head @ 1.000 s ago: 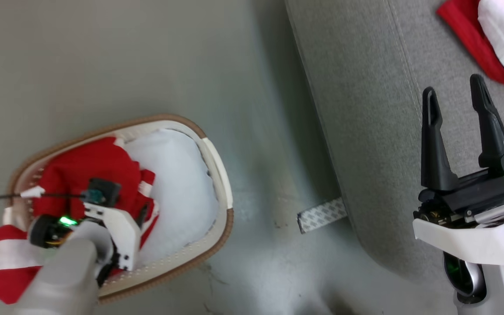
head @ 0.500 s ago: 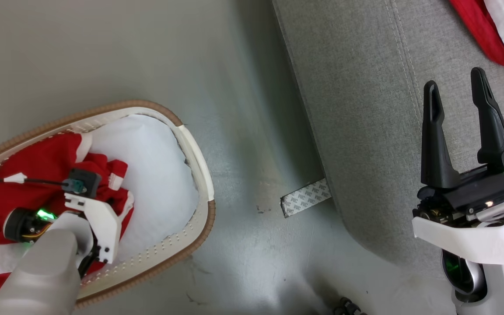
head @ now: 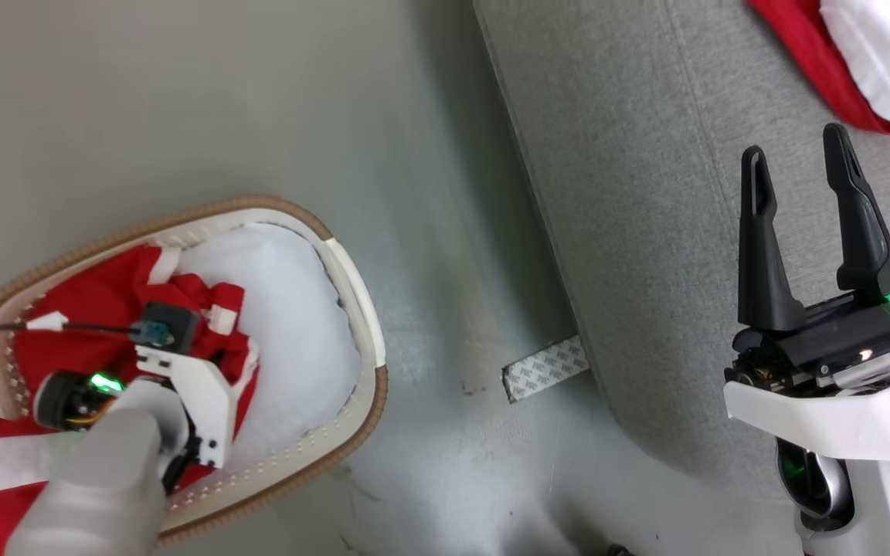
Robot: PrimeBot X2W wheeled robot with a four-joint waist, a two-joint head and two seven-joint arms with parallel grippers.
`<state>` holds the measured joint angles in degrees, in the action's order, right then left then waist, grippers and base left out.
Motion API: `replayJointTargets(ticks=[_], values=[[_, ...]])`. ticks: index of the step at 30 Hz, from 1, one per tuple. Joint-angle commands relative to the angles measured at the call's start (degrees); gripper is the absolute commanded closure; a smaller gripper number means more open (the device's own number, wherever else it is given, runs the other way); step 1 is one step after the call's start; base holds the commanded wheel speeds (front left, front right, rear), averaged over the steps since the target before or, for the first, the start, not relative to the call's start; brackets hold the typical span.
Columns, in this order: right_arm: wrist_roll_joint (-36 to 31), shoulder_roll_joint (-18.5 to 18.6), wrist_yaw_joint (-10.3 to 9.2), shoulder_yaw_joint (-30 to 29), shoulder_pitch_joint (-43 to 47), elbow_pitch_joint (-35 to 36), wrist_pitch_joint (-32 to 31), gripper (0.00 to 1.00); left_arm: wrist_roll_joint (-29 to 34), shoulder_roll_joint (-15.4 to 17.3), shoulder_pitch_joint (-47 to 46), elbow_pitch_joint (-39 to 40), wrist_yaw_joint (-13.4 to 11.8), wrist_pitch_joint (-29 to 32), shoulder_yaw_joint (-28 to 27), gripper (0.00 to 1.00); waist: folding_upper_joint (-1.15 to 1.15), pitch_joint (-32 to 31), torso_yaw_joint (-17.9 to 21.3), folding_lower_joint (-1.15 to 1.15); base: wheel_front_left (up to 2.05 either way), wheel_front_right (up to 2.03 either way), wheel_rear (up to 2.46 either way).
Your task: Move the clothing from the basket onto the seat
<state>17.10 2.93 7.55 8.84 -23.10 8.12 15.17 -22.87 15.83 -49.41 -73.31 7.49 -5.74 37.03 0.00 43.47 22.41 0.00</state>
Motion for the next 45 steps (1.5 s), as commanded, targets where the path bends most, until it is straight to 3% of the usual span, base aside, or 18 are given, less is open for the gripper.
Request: replayJointTargets(ticks=[1, 9, 23, 35, 45], values=[[-0.43, -0.06, -0.14, -0.04, -0.42, -0.35, -0.04, 0.0, -0.83, -0.23, 0.9, -0.02, -0.05, -0.86, 0.03, 1.0, 0.0, -1.48, -0.31, 0.0, 0.0, 0.0, 0.0], [-2.25, -0.02, -0.13, -0.88, 2.22, -1.97, -0.03, 0.0, -4.54, -3.17, 5.62, 2.05, -0.06, -6.03, 1.79, 1.0, 0.0, -10.97, -2.42, 0.0, 0.0, 0.0, 0.0], [-4.42, 1.14, -0.13, -2.95, 10.09, -6.75, -0.04, 0.0, -11.05, -7.21, 12.8, 10.76, -0.08, -9.47, 4.4, 1.0, 0.0, -31.82, -11.24, 0.0, 0.0, 0.0, 0.0], [-1.31, 2.3, -0.13, -2.29, 17.62, -10.11, -0.04, 0.0, -4.31, -7.8, 18.14, 26.49, -0.16, -9.45, -3.16, 1.0, 0.0, -42.36, -17.12, 0.0, 0.0, 0.0, 0.0], [-0.18, 2.07, -0.13, -0.36, 19.05, -10.93, -0.04, 0.0, 0.4, -9.19, 17.54, 37.96, -0.12, -9.46, -6.79, 1.0, 0.0, -44.97, -19.8, 0.0, 0.0, 0.0, 0.0]])
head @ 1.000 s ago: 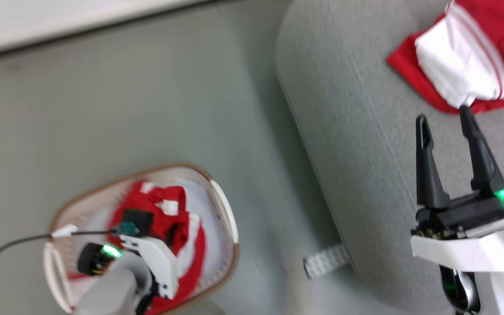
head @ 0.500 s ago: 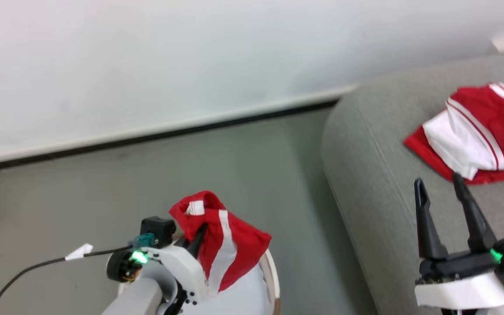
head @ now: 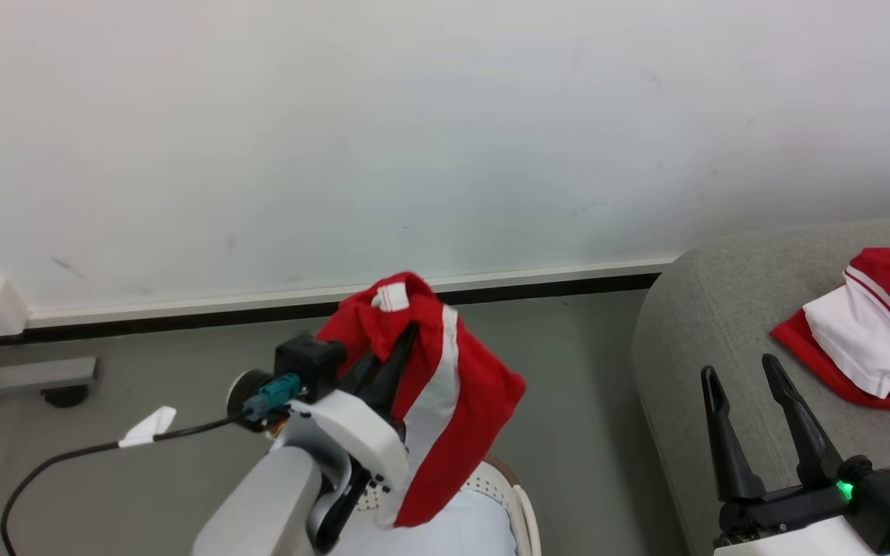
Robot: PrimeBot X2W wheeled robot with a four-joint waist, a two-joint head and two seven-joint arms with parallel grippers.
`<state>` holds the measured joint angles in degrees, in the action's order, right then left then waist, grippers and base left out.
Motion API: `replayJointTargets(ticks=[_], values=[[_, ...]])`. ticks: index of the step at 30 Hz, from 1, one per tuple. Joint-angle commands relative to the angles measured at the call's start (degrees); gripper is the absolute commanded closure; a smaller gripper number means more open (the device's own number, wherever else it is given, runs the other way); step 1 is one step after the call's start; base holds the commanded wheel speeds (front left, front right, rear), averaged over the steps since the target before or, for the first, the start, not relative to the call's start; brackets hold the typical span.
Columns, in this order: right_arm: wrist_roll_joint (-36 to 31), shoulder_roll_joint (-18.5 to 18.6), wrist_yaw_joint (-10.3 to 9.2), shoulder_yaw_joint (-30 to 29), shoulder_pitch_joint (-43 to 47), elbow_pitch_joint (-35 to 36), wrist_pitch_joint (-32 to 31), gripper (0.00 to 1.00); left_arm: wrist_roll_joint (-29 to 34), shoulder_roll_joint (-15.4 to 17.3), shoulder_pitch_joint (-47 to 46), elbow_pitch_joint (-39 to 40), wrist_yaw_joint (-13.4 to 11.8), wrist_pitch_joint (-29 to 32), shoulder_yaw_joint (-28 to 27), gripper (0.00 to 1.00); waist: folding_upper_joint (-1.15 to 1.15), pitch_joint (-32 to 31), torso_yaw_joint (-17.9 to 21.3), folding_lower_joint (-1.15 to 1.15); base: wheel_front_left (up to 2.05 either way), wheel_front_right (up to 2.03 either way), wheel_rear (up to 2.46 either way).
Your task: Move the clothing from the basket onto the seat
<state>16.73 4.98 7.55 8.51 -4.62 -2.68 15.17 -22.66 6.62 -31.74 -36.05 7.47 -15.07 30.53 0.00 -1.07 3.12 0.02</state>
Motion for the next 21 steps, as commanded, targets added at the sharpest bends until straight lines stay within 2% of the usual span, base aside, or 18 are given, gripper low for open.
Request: replayJointTargets(ticks=[1, 11, 21], values=[[0.27, 0.01, -0.13, 0.03, 0.66, -0.12, -0.04, 0.0, 0.56, -0.12, -0.24, 2.11, -0.09, -0.14, -0.75, 1.0, 0.0, -0.53, -0.68, -0.02, 0.0, 0.0, 0.0], [0.74, 0.03, -0.13, 2.08, 1.14, -0.45, -0.04, 0.0, 2.72, -1.01, -0.75, 13.99, -0.39, -0.12, -3.34, 1.0, 0.0, -0.81, -1.57, -0.02, 0.0, 0.0, 0.0], [0.95, 0.5, -0.13, 5.98, 0.3, -1.62, -0.04, 0.0, 2.07, -1.39, 0.5, 15.0, -0.72, -0.1, -2.81, 1.0, 0.0, -0.27, -1.84, -0.02, 0.0, 0.0, 0.0]])
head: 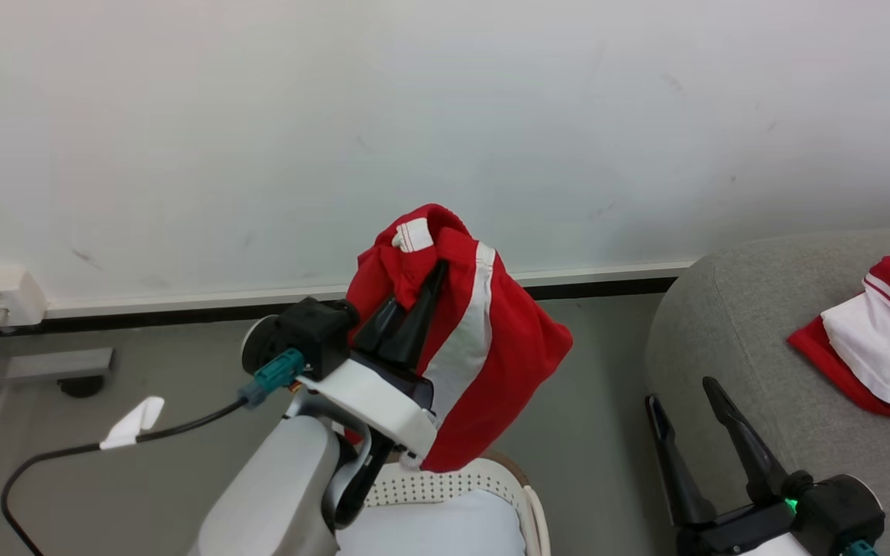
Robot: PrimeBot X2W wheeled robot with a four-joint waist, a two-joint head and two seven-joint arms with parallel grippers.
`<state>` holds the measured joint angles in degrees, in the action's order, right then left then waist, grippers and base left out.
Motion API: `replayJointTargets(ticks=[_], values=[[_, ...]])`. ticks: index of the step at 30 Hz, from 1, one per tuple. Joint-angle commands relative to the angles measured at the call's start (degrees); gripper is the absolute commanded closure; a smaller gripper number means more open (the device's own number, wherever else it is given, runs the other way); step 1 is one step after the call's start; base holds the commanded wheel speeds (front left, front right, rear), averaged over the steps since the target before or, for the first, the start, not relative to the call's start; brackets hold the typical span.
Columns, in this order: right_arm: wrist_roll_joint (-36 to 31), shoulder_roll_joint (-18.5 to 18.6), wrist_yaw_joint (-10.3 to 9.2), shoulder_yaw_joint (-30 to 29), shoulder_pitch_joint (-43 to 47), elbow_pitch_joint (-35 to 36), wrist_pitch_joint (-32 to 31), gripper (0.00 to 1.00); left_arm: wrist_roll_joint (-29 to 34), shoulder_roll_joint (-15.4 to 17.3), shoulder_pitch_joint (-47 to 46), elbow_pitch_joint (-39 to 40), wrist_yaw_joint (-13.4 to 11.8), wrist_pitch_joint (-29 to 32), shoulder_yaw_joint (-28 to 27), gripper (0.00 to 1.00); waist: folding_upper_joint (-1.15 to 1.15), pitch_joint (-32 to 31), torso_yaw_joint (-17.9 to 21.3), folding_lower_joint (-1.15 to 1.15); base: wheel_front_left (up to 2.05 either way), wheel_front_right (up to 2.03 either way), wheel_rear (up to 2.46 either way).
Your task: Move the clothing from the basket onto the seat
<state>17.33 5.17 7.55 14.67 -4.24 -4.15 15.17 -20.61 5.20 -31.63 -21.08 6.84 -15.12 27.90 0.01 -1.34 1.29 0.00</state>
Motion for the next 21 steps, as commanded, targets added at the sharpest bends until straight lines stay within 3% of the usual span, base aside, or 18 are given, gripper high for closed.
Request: replayJointTargets(ticks=[1, 12, 21], values=[[0.35, 0.48, -0.13, 0.24, -0.22, -0.35, -0.04, 0.0, -0.01, 0.02, 0.44, -0.03, -0.09, -0.04, -0.12, 1.0, -0.01, 0.06, -0.06, 0.0, 0.0, 0.0, 0.0], [0.08, 3.15, -0.13, 8.74, -4.3, -5.18, -0.05, 0.0, 0.46, -0.51, 0.87, -1.04, 0.1, -0.04, 2.16, 1.0, -0.01, 0.18, -1.55, 0.0, 0.0, 0.0, 0.0], [2.01, 3.98, -0.13, 14.24, -9.73, -13.49, -0.04, 0.0, -0.08, -1.76, 1.01, -1.81, 0.47, -0.04, 9.75, 1.0, -0.01, -0.46, -6.08, 0.0, 0.0, 0.0, 0.0]])
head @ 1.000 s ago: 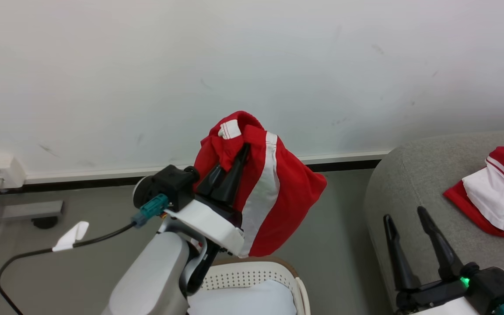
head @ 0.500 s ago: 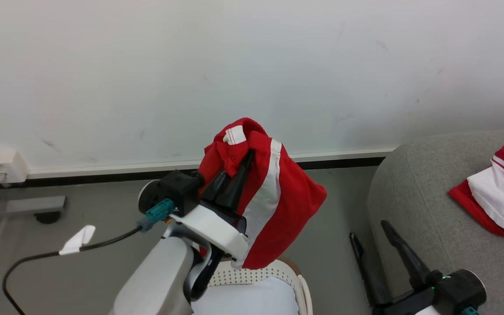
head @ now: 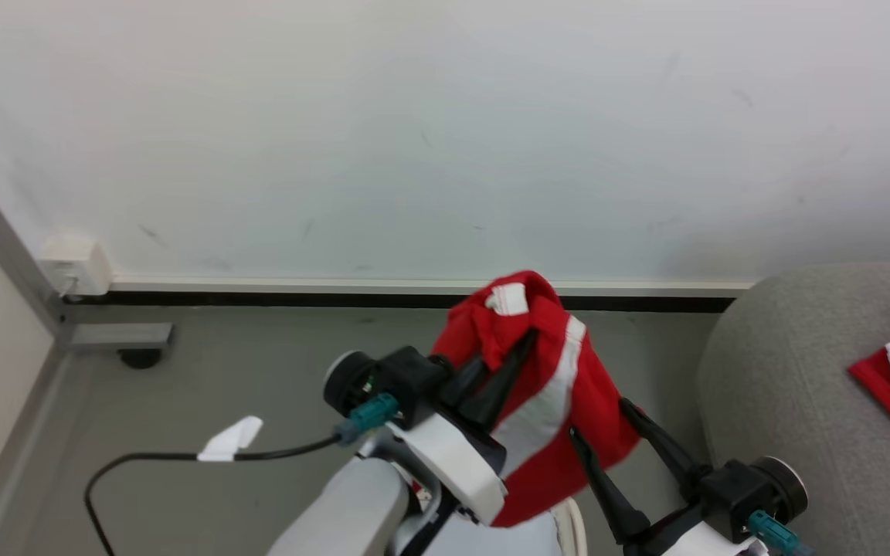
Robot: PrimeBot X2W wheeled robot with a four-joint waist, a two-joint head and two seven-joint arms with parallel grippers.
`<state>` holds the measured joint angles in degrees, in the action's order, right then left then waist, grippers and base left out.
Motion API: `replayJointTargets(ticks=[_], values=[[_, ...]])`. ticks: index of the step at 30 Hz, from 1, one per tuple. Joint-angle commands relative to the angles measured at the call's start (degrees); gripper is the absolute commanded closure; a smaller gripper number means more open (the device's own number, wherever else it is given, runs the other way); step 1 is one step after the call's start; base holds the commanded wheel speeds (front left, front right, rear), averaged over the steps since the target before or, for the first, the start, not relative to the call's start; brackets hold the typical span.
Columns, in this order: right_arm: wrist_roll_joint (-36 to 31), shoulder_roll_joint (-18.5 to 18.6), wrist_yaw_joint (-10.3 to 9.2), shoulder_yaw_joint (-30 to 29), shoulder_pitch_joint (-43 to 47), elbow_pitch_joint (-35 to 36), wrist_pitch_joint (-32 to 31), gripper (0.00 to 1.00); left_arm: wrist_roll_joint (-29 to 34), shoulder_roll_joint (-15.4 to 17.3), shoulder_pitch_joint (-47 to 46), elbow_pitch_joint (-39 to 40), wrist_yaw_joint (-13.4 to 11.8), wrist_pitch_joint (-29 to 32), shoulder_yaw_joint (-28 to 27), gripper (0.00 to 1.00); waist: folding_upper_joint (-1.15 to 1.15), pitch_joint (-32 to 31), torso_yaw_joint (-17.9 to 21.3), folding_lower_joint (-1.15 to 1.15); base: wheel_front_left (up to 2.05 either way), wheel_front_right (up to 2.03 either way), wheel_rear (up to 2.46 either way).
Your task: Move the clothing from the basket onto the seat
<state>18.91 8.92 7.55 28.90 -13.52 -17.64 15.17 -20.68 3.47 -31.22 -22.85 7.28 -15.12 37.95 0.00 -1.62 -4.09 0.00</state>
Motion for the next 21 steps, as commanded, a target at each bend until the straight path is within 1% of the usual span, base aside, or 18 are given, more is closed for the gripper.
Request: replayJointTargets(ticks=[1, 9, 15, 16, 17, 18, 19, 21], values=[[0.54, 0.41, -0.13, 0.49, -0.93, -0.83, -0.05, 0.0, -0.24, -0.11, 0.65, 0.03, 0.04, -0.04, 0.78, 1.0, 0.0, -0.23, -1.28, 0.0, 0.0, 0.0, 0.0], [3.11, 1.01, -0.14, 4.09, -3.04, -6.62, -0.04, 0.0, -2.03, -0.42, 0.76, 0.69, 0.19, -0.04, 8.92, 1.0, 0.0, -0.53, -5.23, 0.0, 0.0, 0.0, 0.0], [4.57, 0.6, -0.14, 6.56, -4.71, -10.95, -0.05, 0.0, -3.83, -0.49, 0.06, 1.42, 0.23, -0.04, 12.38, 1.0, 0.0, -0.78, -7.01, 0.0, 0.0, 0.0, 0.0], [4.64, 0.64, -0.14, 7.01, -5.08, -11.7, -0.05, 0.3, -3.93, -0.48, -0.05, 1.54, 0.22, -0.04, 12.75, 1.0, 0.0, -0.85, -7.23, 0.0, 0.0, 0.0, 0.0], [4.82, 0.55, -0.13, 7.19, -5.51, -12.2, -0.04, 0.56, -4.01, -0.49, -0.16, 1.64, 0.22, -0.04, 13.16, 1.0, 0.0, -0.91, -7.43, 0.0, 0.0, 0.0, 0.0], [5.04, 0.3, -0.13, 7.29, -5.88, -12.52, -0.04, 0.8, -4.05, -0.49, -0.28, 1.73, 0.23, -0.04, 13.42, 1.0, 0.0, -0.95, -7.6, 0.0, 0.0, 0.0, 0.0], [5.24, 0.1, -0.13, 7.36, -6.1, -12.74, -0.04, 1.0, -4.12, -0.5, -0.4, 1.82, 0.23, -0.04, 13.61, 1.0, 0.0, -0.99, -7.74, 0.0, 0.0, 0.0, 0.0], [5.35, -0.13, -0.13, 7.26, -6.3, -12.85, -0.04, 1.0, -4.31, -0.5, -0.54, 1.92, 0.23, -0.04, 13.78, 1.0, 0.0, -1.13, -7.97, 0.0, 0.0, 0.0, 0.0]])
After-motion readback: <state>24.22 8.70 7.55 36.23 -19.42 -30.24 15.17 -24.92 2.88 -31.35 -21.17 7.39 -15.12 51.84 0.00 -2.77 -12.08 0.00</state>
